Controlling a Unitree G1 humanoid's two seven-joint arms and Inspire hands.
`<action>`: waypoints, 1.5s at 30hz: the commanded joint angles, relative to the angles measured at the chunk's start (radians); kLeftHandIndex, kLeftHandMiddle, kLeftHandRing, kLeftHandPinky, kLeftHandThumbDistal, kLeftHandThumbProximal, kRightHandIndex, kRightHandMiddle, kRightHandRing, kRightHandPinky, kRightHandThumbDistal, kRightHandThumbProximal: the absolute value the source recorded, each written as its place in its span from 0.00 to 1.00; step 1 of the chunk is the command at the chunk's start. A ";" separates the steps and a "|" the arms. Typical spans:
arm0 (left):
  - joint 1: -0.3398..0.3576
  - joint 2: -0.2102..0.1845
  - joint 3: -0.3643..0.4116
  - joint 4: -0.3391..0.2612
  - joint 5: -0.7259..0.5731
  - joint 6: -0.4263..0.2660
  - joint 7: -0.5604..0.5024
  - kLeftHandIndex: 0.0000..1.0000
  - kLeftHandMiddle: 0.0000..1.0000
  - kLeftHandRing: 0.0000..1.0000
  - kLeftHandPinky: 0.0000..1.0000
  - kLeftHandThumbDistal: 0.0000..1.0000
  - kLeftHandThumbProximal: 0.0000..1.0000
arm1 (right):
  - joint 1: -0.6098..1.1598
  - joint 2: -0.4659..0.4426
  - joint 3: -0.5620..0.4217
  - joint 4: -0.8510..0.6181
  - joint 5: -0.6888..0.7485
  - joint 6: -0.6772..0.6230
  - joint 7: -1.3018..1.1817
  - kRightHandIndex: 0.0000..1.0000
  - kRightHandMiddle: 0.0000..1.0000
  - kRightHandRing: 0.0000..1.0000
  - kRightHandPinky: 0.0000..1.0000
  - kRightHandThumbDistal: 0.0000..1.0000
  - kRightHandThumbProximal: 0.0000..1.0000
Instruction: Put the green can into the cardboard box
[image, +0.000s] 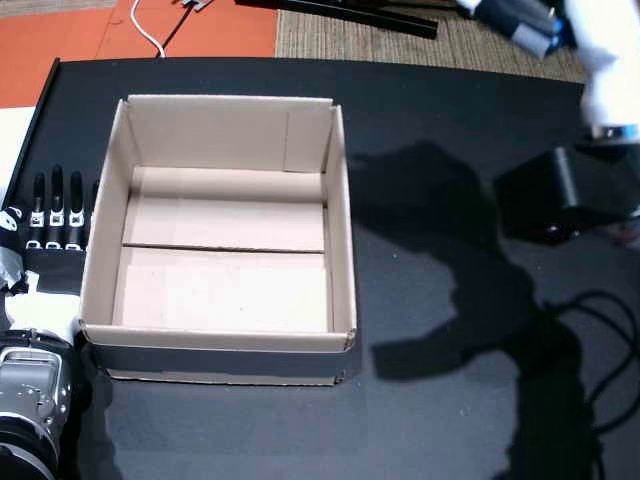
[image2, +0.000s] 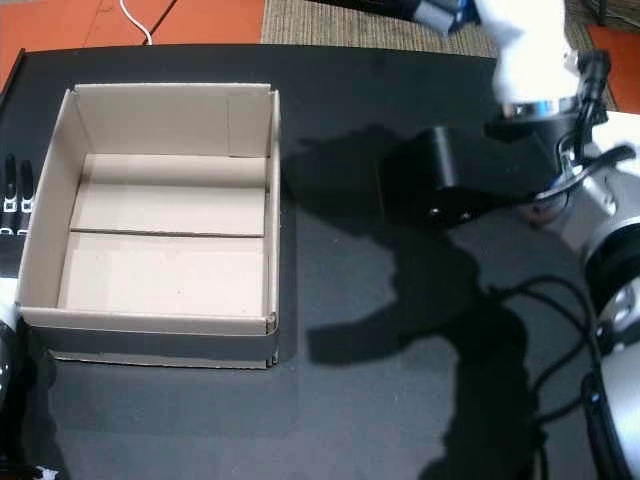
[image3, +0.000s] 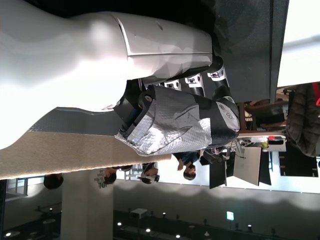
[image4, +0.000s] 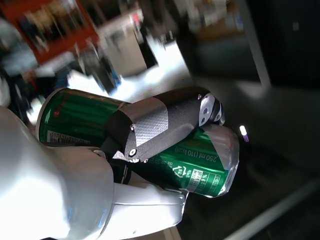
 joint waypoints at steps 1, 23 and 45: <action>0.040 -0.015 0.002 0.029 0.003 0.000 0.039 0.52 0.54 0.65 0.77 0.00 0.58 | -0.049 -0.012 0.008 -0.023 -0.017 0.027 -0.131 0.00 0.00 0.00 0.00 0.13 0.50; 0.045 -0.023 0.002 0.030 0.002 0.003 0.021 0.52 0.55 0.65 0.77 0.00 0.56 | -0.122 0.172 0.066 0.022 0.024 -0.030 -0.076 0.00 0.00 0.03 0.07 0.07 0.45; 0.041 -0.060 0.002 0.027 -0.001 -0.024 0.023 0.54 0.56 0.67 0.78 0.00 0.49 | -0.204 0.365 0.220 0.049 -0.043 0.011 0.174 0.00 0.00 0.16 0.12 0.24 0.53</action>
